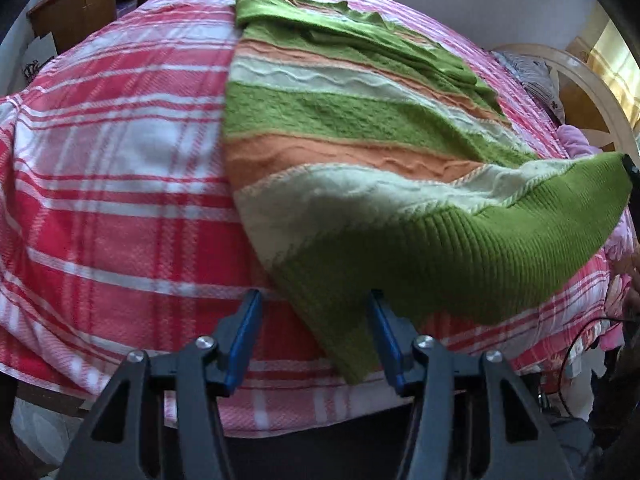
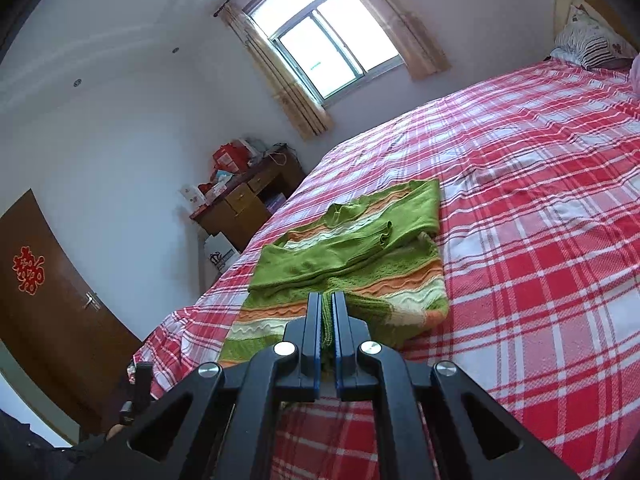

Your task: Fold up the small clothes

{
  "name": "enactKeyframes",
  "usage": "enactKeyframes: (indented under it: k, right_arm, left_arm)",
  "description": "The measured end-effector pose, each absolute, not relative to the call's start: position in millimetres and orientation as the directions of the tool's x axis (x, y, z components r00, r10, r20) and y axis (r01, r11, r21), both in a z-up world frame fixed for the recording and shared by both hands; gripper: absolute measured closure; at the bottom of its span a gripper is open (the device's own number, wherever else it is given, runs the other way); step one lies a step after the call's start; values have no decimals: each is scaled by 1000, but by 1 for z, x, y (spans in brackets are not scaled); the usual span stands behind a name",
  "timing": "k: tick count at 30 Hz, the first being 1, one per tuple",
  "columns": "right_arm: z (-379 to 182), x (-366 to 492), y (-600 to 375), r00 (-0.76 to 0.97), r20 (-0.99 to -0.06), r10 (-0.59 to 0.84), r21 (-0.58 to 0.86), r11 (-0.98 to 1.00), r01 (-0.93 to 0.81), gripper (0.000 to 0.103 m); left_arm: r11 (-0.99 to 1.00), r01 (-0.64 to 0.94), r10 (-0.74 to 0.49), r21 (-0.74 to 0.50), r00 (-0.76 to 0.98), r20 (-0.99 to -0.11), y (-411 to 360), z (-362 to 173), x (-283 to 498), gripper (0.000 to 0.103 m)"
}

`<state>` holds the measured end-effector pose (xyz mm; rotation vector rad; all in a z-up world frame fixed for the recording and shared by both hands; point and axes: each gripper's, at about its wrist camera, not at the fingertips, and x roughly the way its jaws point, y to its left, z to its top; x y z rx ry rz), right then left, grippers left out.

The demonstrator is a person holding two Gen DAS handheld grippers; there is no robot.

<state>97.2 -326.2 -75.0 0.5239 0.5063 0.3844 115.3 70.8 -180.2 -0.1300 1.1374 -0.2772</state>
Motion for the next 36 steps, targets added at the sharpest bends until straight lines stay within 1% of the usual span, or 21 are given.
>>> enactKeyframes:
  k: [1, 2, 3, 4, 5, 8, 10, 13, 16, 18, 22, 27, 32, 36]
  right_arm:
    - [-77, 95, -325, 807, -358, 470, 560, 799, -218, 99]
    - [-78, 94, -324, 804, -361, 472, 561, 799, -218, 99]
    - [-80, 93, -323, 802, -365, 473, 561, 799, -217, 99]
    - [-82, 92, -323, 799, -369, 475, 561, 799, -216, 99]
    - [-84, 90, -323, 798, -372, 474, 560, 800, -215, 99]
    - [-85, 84, -324, 799, -376, 470, 558, 803, -209, 99]
    - [-84, 80, -327, 801, -376, 465, 557, 805, -206, 99]
    - [-82, 78, -330, 809, -368, 458, 557, 806, -202, 99]
    - [-76, 83, -330, 820, -349, 454, 558, 804, -208, 99]
    - [-71, 90, -329, 825, -334, 456, 564, 798, -213, 99]
    - [-56, 101, -323, 830, -310, 464, 554, 797, -239, 99]
    - [-30, 125, -318, 841, -290, 457, 517, 814, -264, 99]
    - [-10, 154, -323, 859, -267, 437, 504, 823, -262, 99]
    - [1, 183, -325, 864, -279, 418, 489, 836, -247, 99]
  left_arm:
    - [961, 150, -275, -233, 394, -877, 67, -181, 116, 47]
    - [962, 155, -267, -223, 400, -877, 64, -181, 115, 50]
    - [964, 168, -259, -206, 409, -875, 60, -180, 114, 59]
    - [964, 189, -251, -187, 417, -874, 57, -179, 112, 98]
    - [960, 220, -253, -172, 422, -870, 53, -176, 108, 95]
    - [956, 241, -265, -165, 478, -838, 57, -157, 102, 96]
    - [952, 241, -290, -188, 518, -805, 68, -138, 101, 96]
    - [949, 234, -312, -211, 607, -731, 88, -96, 101, 96]
    - [948, 246, -316, -203, 653, -688, 95, -74, 108, 96]
    - [949, 247, -312, -195, 656, -687, 91, -70, 116, 96]
    - [941, 257, -337, -220, 651, -681, 94, -67, 122, 97]
    - [945, 227, -328, -237, 696, -639, 99, -48, 143, 97]
    - [947, 177, -309, -268, 727, -613, 109, -33, 181, 97]
    - [949, 157, -297, -274, 739, -604, 112, -20, 215, 97]
